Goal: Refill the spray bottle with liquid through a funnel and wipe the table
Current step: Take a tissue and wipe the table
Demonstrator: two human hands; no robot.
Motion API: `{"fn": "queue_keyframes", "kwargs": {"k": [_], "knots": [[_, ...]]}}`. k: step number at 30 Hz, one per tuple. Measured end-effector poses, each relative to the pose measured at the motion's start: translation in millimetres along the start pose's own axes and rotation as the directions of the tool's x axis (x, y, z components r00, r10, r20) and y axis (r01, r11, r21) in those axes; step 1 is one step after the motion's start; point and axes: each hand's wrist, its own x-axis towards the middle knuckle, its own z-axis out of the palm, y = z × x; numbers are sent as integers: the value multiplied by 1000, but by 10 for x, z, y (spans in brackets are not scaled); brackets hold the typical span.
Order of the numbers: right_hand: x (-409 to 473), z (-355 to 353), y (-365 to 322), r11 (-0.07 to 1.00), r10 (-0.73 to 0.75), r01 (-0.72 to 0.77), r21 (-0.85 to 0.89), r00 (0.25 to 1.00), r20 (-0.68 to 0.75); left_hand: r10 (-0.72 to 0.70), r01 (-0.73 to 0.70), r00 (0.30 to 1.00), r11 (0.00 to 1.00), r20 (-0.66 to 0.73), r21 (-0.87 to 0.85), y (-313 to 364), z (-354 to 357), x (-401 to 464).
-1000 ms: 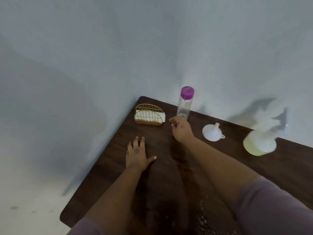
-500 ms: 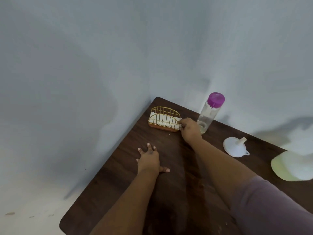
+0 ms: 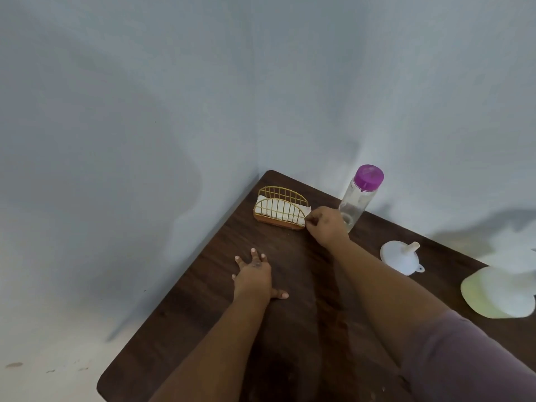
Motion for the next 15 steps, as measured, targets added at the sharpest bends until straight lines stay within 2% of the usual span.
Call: {"fn": "queue_keyframes", "kwargs": {"k": [5, 9, 15], "knots": [[67, -2, 5, 998, -40, 42, -43, 998, 45, -8, 8, 1000, 1000, 16, 5, 2, -14, 7], [92, 17, -1, 979, -106, 128, -157, 985, 137, -8, 8, 1000, 1000, 11, 1, 3, -5, 11], [100, 38, -4, 932, -205, 244, -267, 965, 166, -7, 7, 1000, 1000, 8, 5, 3, -4, 23]]}}
